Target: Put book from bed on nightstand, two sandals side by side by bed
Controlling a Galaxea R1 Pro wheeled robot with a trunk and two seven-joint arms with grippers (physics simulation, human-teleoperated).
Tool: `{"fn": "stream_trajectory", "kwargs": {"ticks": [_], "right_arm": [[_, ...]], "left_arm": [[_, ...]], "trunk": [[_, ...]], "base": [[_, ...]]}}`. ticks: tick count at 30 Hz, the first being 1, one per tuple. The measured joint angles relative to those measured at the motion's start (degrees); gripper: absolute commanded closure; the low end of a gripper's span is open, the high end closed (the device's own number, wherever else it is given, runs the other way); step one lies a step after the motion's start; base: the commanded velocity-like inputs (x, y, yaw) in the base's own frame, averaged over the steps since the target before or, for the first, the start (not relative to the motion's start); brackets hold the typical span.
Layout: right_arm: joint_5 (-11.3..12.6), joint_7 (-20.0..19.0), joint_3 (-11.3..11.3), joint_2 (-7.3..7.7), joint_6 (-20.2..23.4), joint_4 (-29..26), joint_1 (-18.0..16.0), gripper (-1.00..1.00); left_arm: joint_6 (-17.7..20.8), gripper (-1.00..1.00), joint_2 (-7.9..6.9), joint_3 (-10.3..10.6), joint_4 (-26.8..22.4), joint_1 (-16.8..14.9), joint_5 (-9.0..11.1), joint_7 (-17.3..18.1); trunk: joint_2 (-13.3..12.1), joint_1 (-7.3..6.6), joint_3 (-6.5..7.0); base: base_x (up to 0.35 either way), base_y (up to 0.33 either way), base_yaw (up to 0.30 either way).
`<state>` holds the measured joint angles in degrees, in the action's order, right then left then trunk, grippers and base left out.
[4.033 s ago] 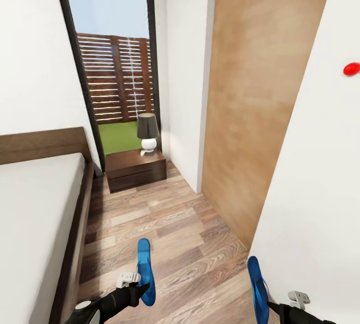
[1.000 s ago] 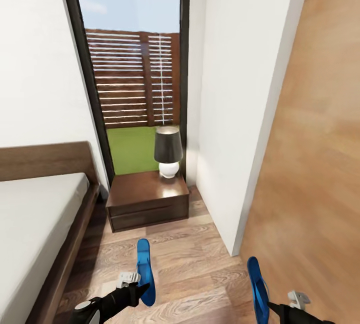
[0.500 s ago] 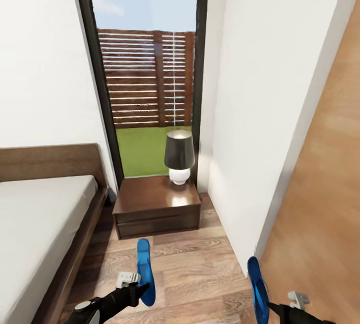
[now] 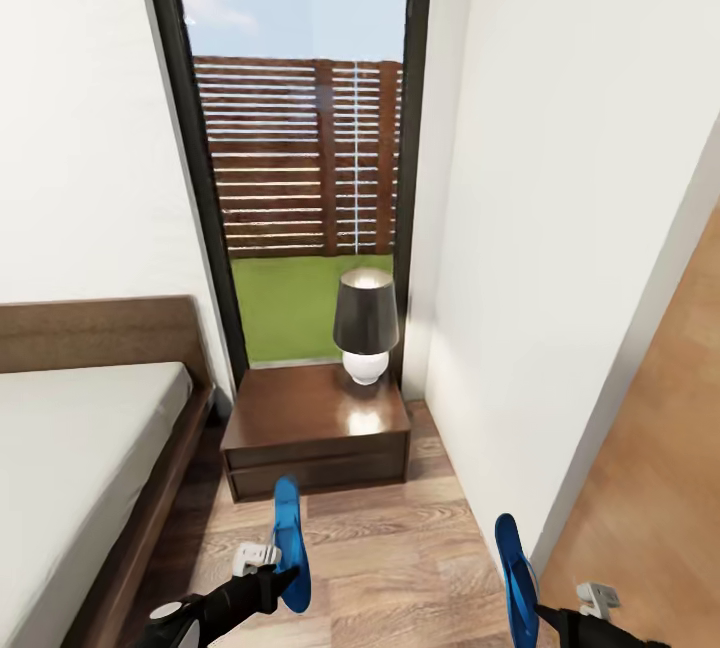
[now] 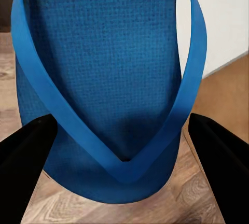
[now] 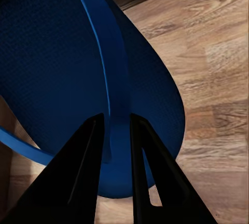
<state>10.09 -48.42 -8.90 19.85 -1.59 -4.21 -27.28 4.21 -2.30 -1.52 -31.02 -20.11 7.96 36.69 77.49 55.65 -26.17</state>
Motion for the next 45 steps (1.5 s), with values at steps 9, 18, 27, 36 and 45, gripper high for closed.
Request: {"fn": "stream_trajectory", "kwargs": {"ticks": [9,18,27,36,45], "right_arm": [[0.0,0.0,0.02,0.0,0.0,0.0,0.0,1.0],[0.0,0.0,0.06,0.0,0.0,0.0,0.0,1.0],[0.02,0.01,-0.07,-0.01,-0.01,0.0,-0.02,1.0],[0.02,0.02,0.0,-0.01,0.0,0.01,-0.02,1.0],[0.01,0.02,0.02,-0.01,0.0,0.01,-0.02,1.0]], "left_arm": [[-0.01,1.0,0.0,0.01,0.0,0.0,0.0,0.0],[-0.06,1.0,0.0,-0.03,0.0,0.0,0.01,0.0],[-0.12,1.0,0.0,-0.04,-0.04,0.02,0.04,0.0],[-0.15,1.0,0.0,-0.02,-0.04,0.03,0.03,0.01],[-0.13,1.0,-0.01,-0.01,-0.04,0.02,0.05,0.01]], "trunk": [[0.0,0.0,0.0],[0.0,0.0,0.0],[-0.01,0.03,0.0],[-0.01,0.03,0.0],[-0.01,0.03,0.0]], "base": [[0.321,-0.105,0.0],[0.321,-0.128,0.0],[0.162,-0.06,0.097],[0.007,-0.003,0.281],[0.081,-0.096,0.293]]}}
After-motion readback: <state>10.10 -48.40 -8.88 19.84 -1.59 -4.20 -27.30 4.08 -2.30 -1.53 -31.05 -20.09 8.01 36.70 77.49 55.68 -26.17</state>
